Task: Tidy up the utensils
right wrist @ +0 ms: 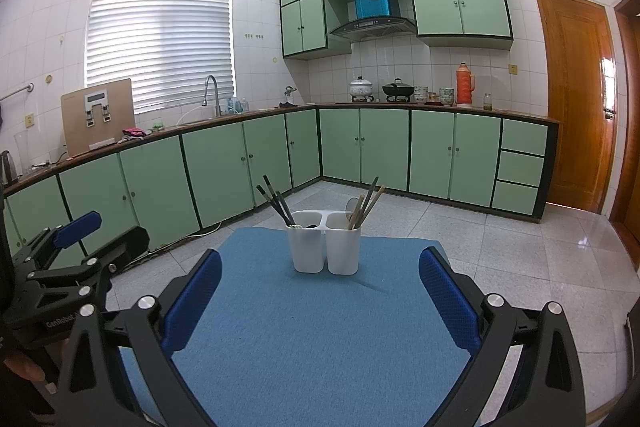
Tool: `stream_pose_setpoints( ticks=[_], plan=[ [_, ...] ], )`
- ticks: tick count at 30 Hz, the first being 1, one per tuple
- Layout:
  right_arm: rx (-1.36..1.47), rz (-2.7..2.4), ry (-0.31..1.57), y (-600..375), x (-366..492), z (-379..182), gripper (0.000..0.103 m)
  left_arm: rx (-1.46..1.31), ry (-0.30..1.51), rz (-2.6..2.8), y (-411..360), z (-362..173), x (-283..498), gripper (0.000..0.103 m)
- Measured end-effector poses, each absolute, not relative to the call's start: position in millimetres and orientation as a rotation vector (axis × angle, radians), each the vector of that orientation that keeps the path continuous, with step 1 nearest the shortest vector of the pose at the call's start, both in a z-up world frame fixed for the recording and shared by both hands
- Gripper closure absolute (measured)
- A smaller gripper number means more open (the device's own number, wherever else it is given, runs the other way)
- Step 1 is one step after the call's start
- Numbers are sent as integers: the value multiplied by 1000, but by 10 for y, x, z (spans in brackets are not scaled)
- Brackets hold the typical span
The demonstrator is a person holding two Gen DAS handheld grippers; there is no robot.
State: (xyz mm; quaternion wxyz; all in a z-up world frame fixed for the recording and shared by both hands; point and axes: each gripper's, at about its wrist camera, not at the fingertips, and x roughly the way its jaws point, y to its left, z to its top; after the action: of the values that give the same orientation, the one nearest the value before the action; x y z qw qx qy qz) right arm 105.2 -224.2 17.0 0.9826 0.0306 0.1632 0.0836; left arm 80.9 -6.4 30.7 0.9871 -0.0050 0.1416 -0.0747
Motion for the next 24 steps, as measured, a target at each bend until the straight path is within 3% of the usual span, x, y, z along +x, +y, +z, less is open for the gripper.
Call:
stream_pose_setpoints(
  ticks=[24],
  plan=[
    [63, 167, 330, -2235, 1046, 173, 6, -11, 280, -145, -61, 318, 796, 5]
  ],
)
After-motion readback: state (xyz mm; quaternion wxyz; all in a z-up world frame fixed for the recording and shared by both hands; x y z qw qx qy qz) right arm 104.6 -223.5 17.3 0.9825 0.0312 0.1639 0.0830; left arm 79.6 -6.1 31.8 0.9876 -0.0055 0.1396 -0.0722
